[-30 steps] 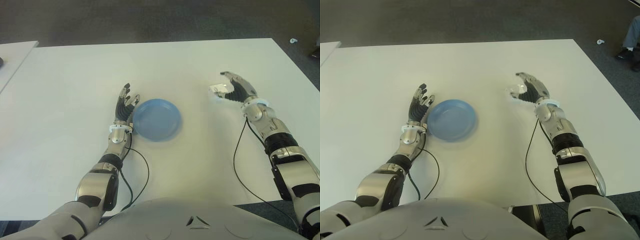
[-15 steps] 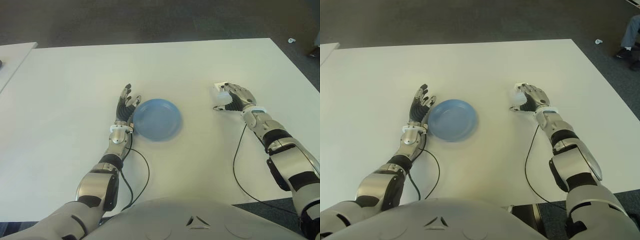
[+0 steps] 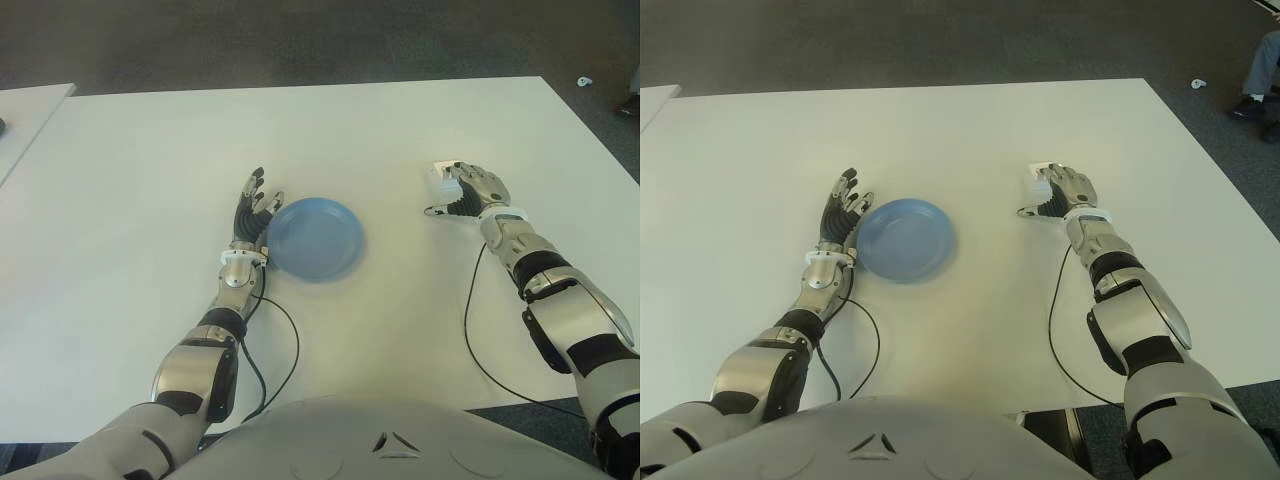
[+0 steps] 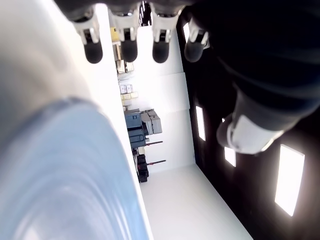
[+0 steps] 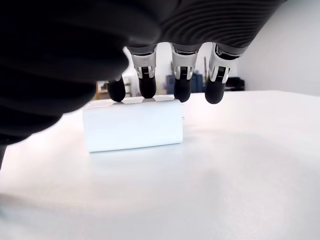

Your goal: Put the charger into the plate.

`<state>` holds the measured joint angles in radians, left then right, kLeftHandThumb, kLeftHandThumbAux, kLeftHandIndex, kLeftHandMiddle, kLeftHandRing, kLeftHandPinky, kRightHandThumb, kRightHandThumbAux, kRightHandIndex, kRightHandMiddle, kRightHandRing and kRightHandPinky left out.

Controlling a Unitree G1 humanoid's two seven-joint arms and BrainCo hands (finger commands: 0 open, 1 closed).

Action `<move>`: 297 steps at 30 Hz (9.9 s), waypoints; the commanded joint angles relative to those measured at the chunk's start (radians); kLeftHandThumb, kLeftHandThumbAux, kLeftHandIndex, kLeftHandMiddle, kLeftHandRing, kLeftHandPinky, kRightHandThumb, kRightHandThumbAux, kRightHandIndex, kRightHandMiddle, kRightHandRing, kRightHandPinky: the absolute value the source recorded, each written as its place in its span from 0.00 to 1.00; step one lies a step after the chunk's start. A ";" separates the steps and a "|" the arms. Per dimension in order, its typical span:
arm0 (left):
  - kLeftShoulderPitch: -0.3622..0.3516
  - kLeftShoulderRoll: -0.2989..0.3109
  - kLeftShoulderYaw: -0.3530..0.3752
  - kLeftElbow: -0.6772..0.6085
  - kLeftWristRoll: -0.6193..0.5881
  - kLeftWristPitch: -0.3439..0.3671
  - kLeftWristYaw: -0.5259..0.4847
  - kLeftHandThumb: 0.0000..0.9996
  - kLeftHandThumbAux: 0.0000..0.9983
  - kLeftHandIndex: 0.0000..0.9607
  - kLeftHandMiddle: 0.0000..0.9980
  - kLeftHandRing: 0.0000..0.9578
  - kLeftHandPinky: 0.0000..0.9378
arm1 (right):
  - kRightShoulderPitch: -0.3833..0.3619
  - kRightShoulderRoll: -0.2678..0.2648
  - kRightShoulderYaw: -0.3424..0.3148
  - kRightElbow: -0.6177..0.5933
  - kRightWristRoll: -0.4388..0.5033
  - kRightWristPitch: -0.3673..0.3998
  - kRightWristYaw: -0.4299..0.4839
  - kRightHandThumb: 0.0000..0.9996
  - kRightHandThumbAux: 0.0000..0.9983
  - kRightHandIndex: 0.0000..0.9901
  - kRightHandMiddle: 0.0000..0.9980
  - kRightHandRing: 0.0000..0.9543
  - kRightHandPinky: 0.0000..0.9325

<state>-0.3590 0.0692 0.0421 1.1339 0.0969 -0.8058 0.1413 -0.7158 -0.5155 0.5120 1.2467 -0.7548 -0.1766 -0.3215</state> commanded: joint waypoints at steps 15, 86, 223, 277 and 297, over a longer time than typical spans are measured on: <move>0.139 -0.031 -0.031 0.063 0.018 0.007 -0.012 0.10 0.64 0.00 0.00 0.00 0.02 | 0.027 0.032 0.010 0.036 0.038 -0.032 0.141 0.00 0.37 0.00 0.00 0.00 0.00; 0.140 0.004 -0.068 0.043 0.036 0.004 0.009 0.00 0.66 0.00 0.00 0.00 0.00 | 0.612 -0.314 -0.252 -1.344 0.176 -0.038 0.844 0.00 0.35 0.00 0.00 0.00 0.00; 0.142 -0.002 -0.073 0.037 0.037 0.051 -0.002 0.02 0.61 0.00 0.00 0.00 0.00 | 0.321 -0.034 -0.032 -0.675 -0.133 0.022 0.134 0.30 0.12 0.00 0.00 0.00 0.00; 0.124 0.013 -0.070 0.060 0.046 0.088 0.007 0.02 0.61 0.00 0.03 0.02 0.03 | 0.406 0.056 -0.093 -0.992 -0.242 0.346 0.095 0.28 0.11 0.00 0.00 0.00 0.00; 0.129 0.008 -0.067 0.055 0.049 0.081 0.018 0.04 0.58 0.00 0.02 0.01 0.00 | 0.351 0.261 -0.086 -0.857 -0.246 0.697 0.145 0.33 0.10 0.00 0.00 0.00 0.00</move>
<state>-0.3465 0.0832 -0.0158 1.1025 0.1246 -0.7679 0.1528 -0.3535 -0.2836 0.4207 0.3577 -0.9988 0.4758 -0.1707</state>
